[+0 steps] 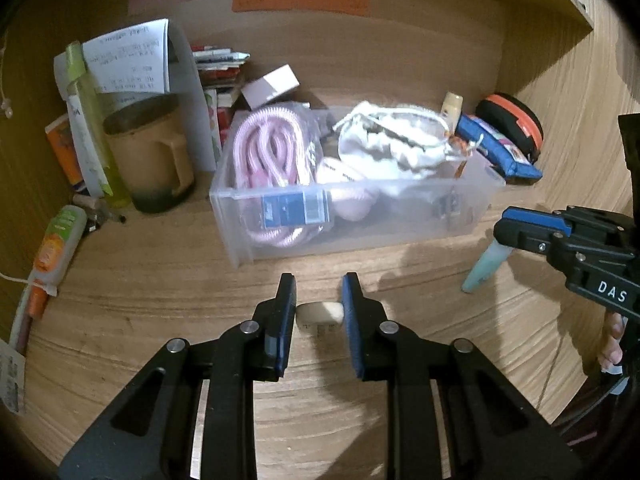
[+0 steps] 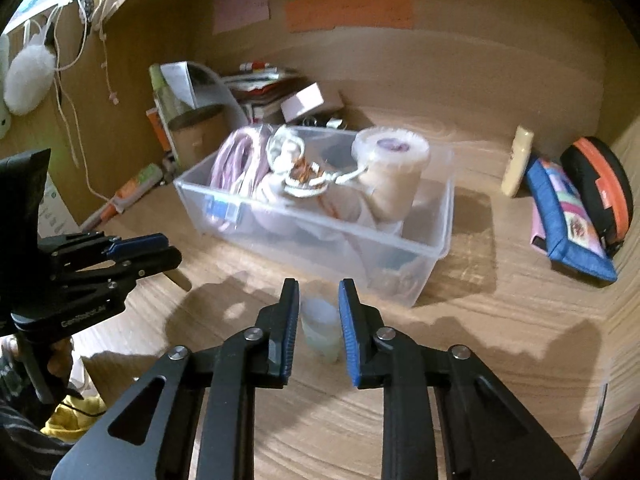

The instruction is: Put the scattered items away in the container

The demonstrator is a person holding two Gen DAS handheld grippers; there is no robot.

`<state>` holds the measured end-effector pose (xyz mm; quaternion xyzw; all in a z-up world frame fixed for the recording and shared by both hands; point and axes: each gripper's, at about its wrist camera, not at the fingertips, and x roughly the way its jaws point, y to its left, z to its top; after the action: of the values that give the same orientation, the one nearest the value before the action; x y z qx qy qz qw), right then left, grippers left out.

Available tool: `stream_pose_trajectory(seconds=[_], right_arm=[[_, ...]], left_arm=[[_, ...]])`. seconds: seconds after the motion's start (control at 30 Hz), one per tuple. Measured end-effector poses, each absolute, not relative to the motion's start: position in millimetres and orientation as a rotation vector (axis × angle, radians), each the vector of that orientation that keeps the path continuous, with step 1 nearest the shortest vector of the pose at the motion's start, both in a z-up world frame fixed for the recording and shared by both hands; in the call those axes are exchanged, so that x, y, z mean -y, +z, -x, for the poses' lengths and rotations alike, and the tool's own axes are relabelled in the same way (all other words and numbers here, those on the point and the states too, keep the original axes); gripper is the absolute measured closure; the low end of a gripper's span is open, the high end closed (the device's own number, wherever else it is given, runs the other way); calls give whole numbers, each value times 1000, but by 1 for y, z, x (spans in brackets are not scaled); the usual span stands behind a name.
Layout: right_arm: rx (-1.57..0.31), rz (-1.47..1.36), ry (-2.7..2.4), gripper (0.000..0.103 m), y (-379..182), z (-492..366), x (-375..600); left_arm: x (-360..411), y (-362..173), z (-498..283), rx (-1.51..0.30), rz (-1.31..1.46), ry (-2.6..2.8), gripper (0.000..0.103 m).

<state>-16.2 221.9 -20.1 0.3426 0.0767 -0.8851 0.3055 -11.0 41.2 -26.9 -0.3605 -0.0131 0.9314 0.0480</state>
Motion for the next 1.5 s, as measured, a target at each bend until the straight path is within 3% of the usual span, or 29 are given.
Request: stream_pose_trajectory(seconds=[0.37, 0.47, 0.53, 0.87, 1.27, 1.33, 1.37, 1.4, 1.47, 1.5], right_arm=[[-241, -936, -2360, 81, -22, 18, -227], [-276, -950, -2364, 60, -29, 18, -228], [-283, -962, -2363, 53, -34, 19, -228], [-356, -1064, -2285, 53, -65, 29, -210], [-336, -1096, -2311, 53, -69, 33, -205], [-344, -1099, -2327, 45, -69, 33, -205], [-348, -1096, -2336, 34, -70, 34, -206], [-351, -1092, -2348, 28, -70, 34, -207], [-349, -1092, -2337, 27, -70, 35, -208], [-351, -1094, -2331, 27, -70, 35, -208]], left_arm=[[-35, -13, 7, 26, 1059, 2856, 79], [-31, -23, 6, 49, 1121, 2808, 62], [-30, -30, 4, 52, 1153, 2796, 51], [-37, -64, 9, 9, 1307, 2717, 50], [-53, -73, 6, -45, 1301, 2735, 50], [-53, -74, 6, -40, 1295, 2742, 50], [-53, -74, 6, -40, 1289, 2750, 52], [-53, -73, 7, -37, 1284, 2753, 66], [-53, -72, 7, -46, 1276, 2759, 79], [-54, -72, 7, -43, 1274, 2757, 80]])
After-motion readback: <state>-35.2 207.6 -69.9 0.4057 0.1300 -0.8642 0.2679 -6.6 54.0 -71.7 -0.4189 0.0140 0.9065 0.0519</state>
